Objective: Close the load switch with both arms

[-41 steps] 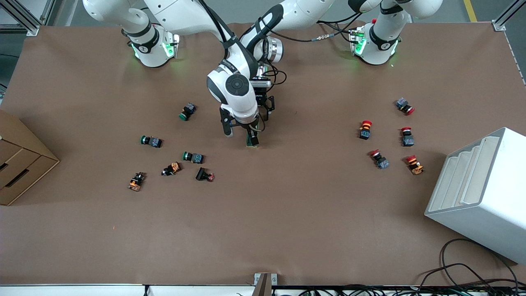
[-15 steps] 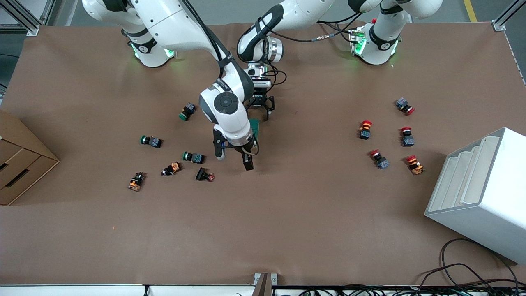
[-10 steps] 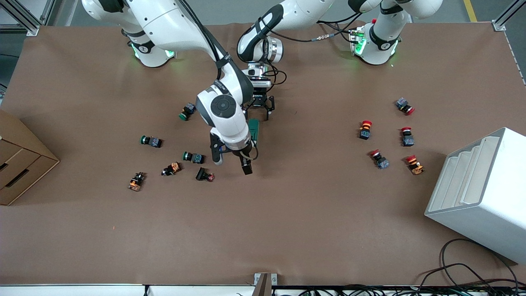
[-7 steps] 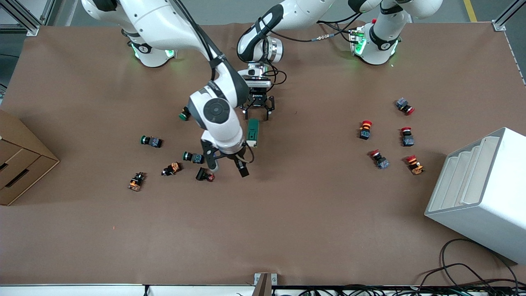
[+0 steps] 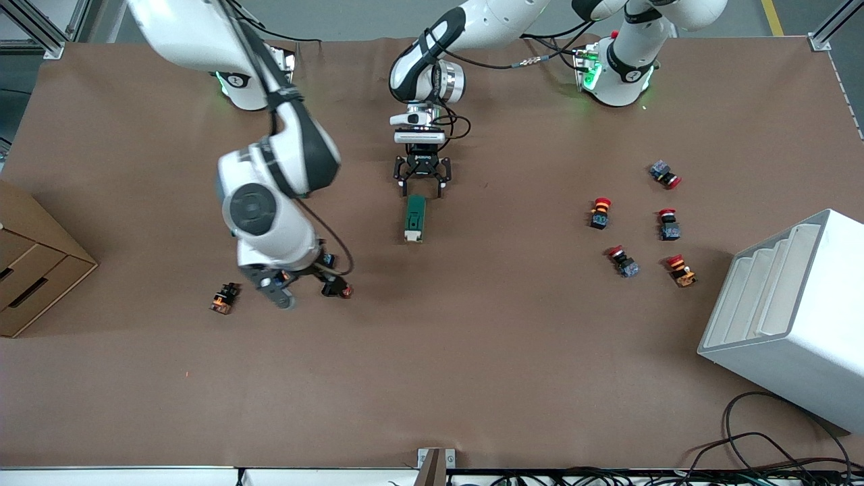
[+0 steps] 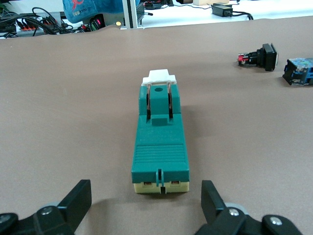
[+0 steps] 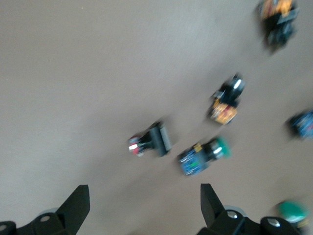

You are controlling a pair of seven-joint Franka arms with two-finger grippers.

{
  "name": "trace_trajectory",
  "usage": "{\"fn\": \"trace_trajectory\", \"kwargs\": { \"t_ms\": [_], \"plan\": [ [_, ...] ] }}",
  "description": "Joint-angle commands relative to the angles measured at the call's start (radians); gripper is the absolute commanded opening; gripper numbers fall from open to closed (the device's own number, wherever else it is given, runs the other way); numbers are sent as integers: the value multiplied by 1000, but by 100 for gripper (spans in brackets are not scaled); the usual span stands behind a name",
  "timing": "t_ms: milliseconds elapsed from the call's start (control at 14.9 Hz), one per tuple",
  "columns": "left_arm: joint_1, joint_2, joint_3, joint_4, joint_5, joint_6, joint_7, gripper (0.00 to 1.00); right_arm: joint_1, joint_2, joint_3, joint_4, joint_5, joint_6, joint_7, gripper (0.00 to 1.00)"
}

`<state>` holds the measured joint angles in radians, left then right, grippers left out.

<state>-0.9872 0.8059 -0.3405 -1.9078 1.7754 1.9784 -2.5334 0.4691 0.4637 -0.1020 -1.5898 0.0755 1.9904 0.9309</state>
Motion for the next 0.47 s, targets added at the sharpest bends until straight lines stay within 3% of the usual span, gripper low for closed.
{"fn": "trace_trajectory", "kwargs": {
  "t_ms": [0, 201, 402],
  "plan": [
    [2, 4, 2, 32, -31, -7, 13, 99, -110, -82, 21, -24, -8, -99, -289, 100],
    [4, -2, 0, 62, -117, -7, 96, 99, -234, -141, 19, -4, -11, -220, -606, 100],
    [4, -27, -3, 76, -186, -7, 146, 99, -363, -140, 21, 111, -34, -376, -831, 100]
  ]
}}
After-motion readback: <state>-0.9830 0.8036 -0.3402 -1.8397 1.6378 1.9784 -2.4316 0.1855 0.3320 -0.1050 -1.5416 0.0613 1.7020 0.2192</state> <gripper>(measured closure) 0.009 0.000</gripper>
